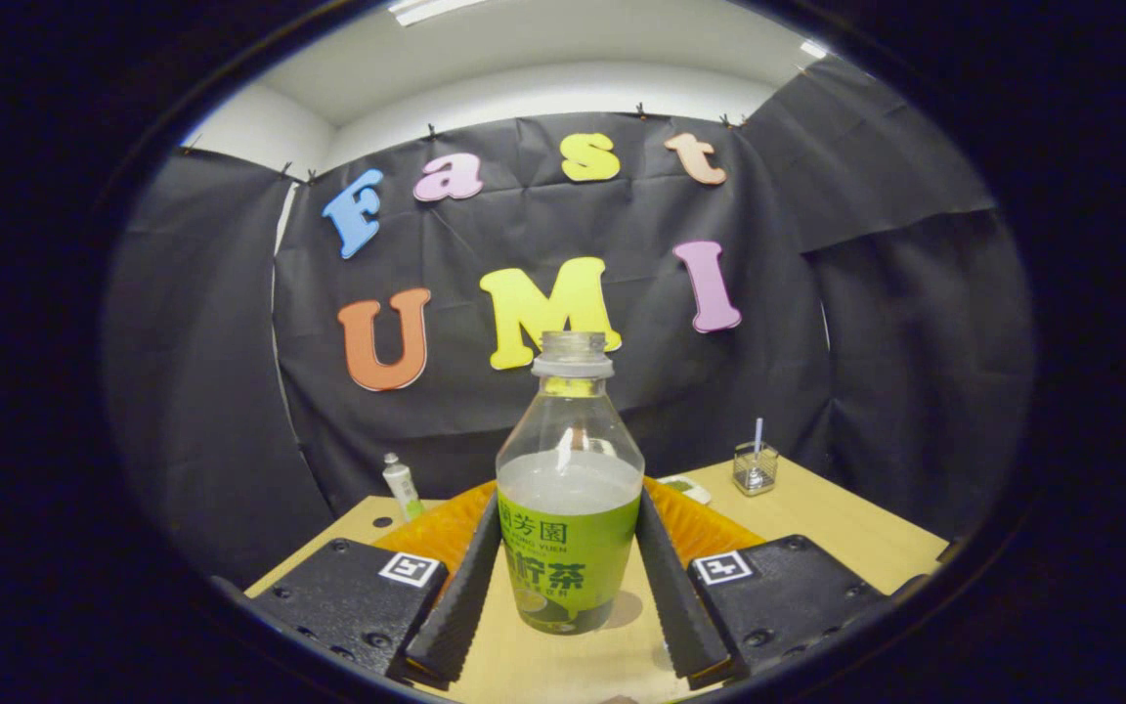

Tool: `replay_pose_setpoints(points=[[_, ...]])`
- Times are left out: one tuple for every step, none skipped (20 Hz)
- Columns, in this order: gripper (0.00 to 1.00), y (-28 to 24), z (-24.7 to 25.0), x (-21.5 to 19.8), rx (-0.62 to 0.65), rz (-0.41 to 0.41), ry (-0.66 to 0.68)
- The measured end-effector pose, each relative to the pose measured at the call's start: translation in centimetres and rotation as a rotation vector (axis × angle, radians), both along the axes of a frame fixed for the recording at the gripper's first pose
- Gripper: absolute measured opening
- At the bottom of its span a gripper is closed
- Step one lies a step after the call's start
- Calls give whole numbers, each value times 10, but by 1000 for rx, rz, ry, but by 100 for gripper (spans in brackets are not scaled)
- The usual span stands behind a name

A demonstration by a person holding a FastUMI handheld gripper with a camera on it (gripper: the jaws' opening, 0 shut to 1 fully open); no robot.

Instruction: Take the bottle from table, then pour the juice into the cup, finally place the bottle on the coaster

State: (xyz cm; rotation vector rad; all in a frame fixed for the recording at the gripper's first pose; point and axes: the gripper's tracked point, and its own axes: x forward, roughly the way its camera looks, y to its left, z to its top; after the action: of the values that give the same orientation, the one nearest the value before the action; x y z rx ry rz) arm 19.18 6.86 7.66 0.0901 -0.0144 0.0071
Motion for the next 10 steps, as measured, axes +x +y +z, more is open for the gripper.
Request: replay_pose_setpoints(points=[[80, 0, -5, 4, -30, -15, -3], [80, 1, -9, 6, -48, -19, -9], [80, 3, -13, 10, -55, -20, -17], [80, 4, -18, 15, -55, -20, -22], [80, 1, -25, 21, -55, -25, -27], [80, -2, -32, 28, -58, -34, -23], [80, -3, -42, 36, -65, -40, -14], [80, -3, -51, 45, -76, -41, -1], [81, -1, -63, 54, -84, -40, 16], [81, 2, -72, 62, -91, -36, 31]])
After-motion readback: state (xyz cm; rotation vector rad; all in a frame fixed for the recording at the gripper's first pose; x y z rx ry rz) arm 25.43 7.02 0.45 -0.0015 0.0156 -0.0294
